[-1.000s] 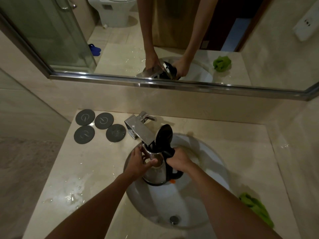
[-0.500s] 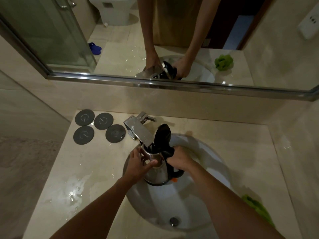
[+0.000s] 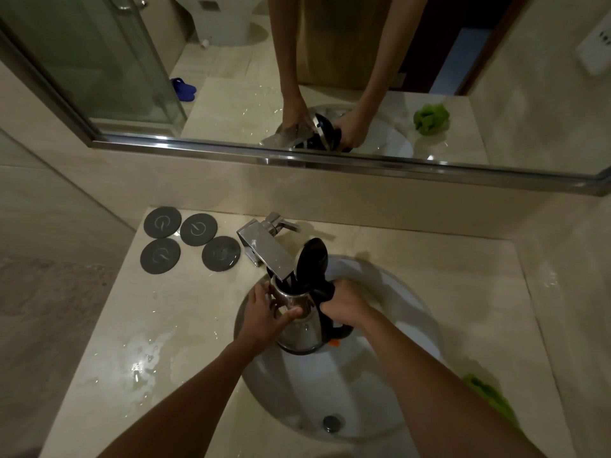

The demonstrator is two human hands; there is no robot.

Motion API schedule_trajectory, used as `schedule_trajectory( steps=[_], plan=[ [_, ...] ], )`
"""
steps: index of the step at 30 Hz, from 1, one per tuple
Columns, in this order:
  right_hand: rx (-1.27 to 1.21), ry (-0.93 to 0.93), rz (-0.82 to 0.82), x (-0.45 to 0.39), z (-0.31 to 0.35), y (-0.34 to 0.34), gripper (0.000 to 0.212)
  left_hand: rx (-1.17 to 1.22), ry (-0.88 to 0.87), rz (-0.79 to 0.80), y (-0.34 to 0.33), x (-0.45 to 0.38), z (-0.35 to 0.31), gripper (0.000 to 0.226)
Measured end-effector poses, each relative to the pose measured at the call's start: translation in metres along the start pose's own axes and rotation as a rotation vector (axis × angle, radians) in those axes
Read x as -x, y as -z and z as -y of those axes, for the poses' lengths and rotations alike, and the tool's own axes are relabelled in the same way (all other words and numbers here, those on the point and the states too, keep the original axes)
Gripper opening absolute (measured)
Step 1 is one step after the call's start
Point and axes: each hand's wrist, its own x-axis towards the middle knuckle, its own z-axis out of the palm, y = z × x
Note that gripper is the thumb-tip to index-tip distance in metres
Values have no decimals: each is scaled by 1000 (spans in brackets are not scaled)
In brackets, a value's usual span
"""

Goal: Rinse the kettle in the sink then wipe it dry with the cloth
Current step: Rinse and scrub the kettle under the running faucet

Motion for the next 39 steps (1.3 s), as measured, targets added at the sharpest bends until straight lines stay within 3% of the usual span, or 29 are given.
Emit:
schedule_trajectory(
  steps=[12, 20, 26, 39],
  plan=[
    [2, 15, 5, 3, -1, -1, 25, 7, -4, 6, 0, 2, 5, 80],
    [-29, 7, -6, 3, -1, -6, 9, 61, 12, 49, 5, 1, 4, 88],
    [-49, 1, -5, 4, -1, -8, 16, 74, 19, 71, 6, 0, 4, 93],
    [-59, 5, -4, 5, -1, -7, 4, 37, -28, 71, 9, 0, 4, 87]
  ],
)
